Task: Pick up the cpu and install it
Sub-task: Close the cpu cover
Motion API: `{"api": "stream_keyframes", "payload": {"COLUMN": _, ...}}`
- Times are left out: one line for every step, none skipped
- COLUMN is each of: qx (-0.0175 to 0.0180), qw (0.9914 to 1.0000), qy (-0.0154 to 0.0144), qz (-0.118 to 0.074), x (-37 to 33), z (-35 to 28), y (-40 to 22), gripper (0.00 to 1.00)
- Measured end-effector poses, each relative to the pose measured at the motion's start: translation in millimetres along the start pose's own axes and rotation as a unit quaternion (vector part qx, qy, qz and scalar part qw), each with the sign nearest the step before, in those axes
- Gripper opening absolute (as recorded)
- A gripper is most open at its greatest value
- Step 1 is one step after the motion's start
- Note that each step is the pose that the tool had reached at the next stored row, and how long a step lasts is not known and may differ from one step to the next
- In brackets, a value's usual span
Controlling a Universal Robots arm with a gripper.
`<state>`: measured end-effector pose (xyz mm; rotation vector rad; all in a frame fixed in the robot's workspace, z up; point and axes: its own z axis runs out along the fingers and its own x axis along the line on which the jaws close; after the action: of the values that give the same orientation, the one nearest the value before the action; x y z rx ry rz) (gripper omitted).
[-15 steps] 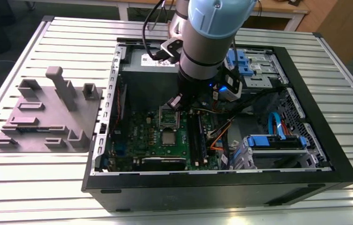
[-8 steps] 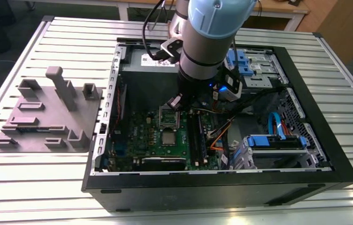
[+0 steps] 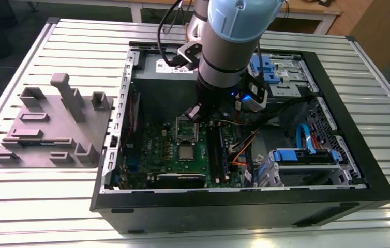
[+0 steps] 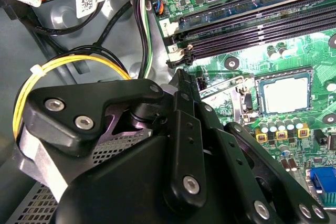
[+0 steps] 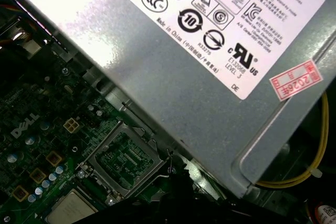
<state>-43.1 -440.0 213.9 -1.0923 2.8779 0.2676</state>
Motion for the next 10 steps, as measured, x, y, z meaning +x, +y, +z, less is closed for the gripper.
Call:
{"api": "stream_keyframes", "payload": {"qx": 0.0, "qw": 1.0, "qy": 0.0, "qz": 0.0, "x": 0.0, "z": 0.0, "y": 0.0, "gripper": 0.1}}
{"api": "stream_keyframes", "payload": {"qx": 0.0, "qw": 1.0, "qy": 0.0, "qz": 0.0, "x": 0.0, "z": 0.0, "y": 0.0, "gripper": 0.1}}
{"api": "stream_keyframes", "payload": {"qx": 0.0, "qw": 1.0, "qy": 0.0, "qz": 0.0, "x": 0.0, "z": 0.0, "y": 0.0, "gripper": 0.1}}
{"api": "stream_keyframes", "payload": {"qx": -0.0003, "qw": 1.0, "qy": -0.0002, "qz": 0.0, "x": 0.2, "z": -0.1, "y": -0.2, "gripper": 0.1}}
{"api": "stream_keyframes", "payload": {"qx": -0.0005, "qw": 1.0, "qy": -0.0005, "qz": 0.0, "x": 0.2, "z": -0.1, "y": -0.2, "gripper": 0.1}}
{"api": "stream_keyframes", "payload": {"qx": -0.001, "qw": 1.0, "qy": -0.0008, "qz": 0.0, "x": 0.3, "z": -0.1, "y": -0.3, "gripper": 0.1}}
{"api": "stream_keyframes", "payload": {"qx": -0.0031, "qw": 0.99999, "qy": -0.0027, "qz": 0.0, "x": 0.4, "z": 0.0, "y": -0.5, "gripper": 0.1}}
{"api": "stream_keyframes", "payload": {"qx": -0.007, "qw": 0.99996, "qy": -0.0061, "qz": 0.0, "x": 0.5, "z": 0.0, "y": -0.7, "gripper": 0.1}}
{"api": "stream_keyframes", "payload": {"qx": -0.0117, "qw": 0.99988, "qy": -0.0103, "qz": 0.0, "x": 0.6, "z": 0.2, "y": -0.7, "gripper": 0.1}}
{"api": "stream_keyframes", "payload": {"qx": -0.0161, "qw": 0.99977, "qy": -0.0142, "qz": 0.0, "x": 0.7, "z": 0.6, "y": -0.8, "gripper": 0.1}}
